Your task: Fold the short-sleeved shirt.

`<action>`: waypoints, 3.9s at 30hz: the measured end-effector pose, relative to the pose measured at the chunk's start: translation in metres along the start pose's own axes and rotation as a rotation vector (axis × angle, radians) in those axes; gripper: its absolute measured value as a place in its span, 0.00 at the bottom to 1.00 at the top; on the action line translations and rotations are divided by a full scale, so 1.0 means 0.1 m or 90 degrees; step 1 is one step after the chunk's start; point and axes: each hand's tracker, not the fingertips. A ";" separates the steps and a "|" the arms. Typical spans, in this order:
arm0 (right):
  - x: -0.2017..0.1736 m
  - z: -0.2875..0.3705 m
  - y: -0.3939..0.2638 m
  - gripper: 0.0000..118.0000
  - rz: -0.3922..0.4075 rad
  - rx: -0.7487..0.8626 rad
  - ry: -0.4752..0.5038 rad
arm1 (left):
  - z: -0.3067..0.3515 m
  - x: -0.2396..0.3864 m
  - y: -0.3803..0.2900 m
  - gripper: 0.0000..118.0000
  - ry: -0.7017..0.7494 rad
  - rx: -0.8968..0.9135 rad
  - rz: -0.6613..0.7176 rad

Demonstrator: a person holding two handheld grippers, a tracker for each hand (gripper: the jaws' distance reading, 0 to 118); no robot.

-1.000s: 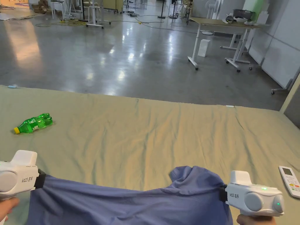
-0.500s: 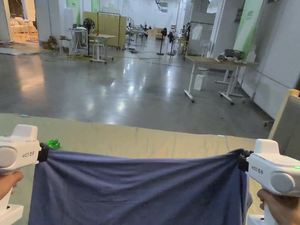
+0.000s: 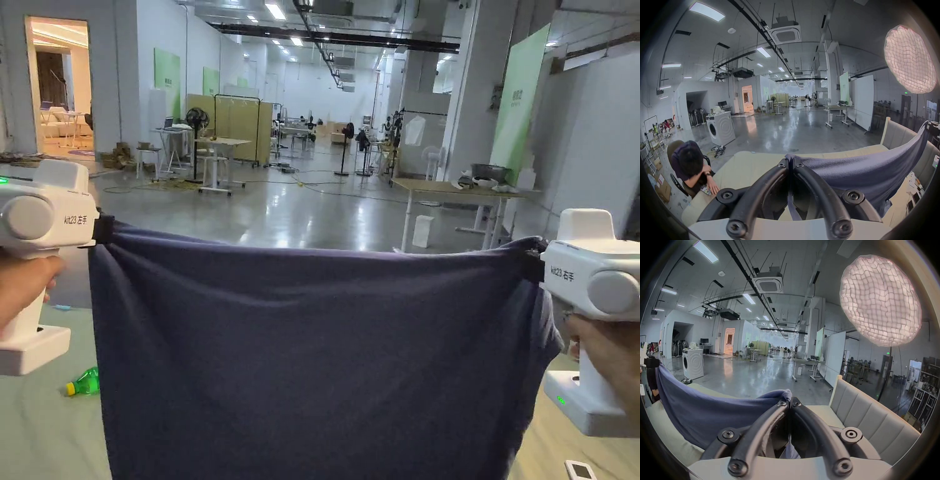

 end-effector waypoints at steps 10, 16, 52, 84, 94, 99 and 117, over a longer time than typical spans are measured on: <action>0.02 -0.66 0.37 0.00 -0.028 0.010 -0.041 | -0.46 0.14 0.46 0.03 0.028 0.033 -0.037; -0.02 -0.98 0.59 0.00 -0.018 0.030 -0.053 | -0.73 0.15 0.78 0.03 0.039 0.055 -0.031; -0.25 0.98 -1.27 0.00 0.047 -0.017 0.018 | 0.71 -0.19 -1.60 0.03 -0.038 -0.027 0.021; -0.51 2.62 -3.93 0.01 0.134 -0.546 0.110 | 1.63 0.01 -4.60 0.03 -0.079 -0.505 -0.064; -0.62 2.53 -4.21 0.05 0.140 -0.595 0.110 | 1.55 -0.06 -4.80 0.04 -0.077 -0.530 0.006; -0.55 2.58 -3.92 0.60 0.149 -0.552 0.069 | 1.65 -0.07 -4.58 0.34 -0.070 -0.491 0.017; -0.84 2.39 -2.88 0.57 0.024 -0.162 0.028 | 1.62 0.94 -3.35 0.47 -0.124 -0.125 0.041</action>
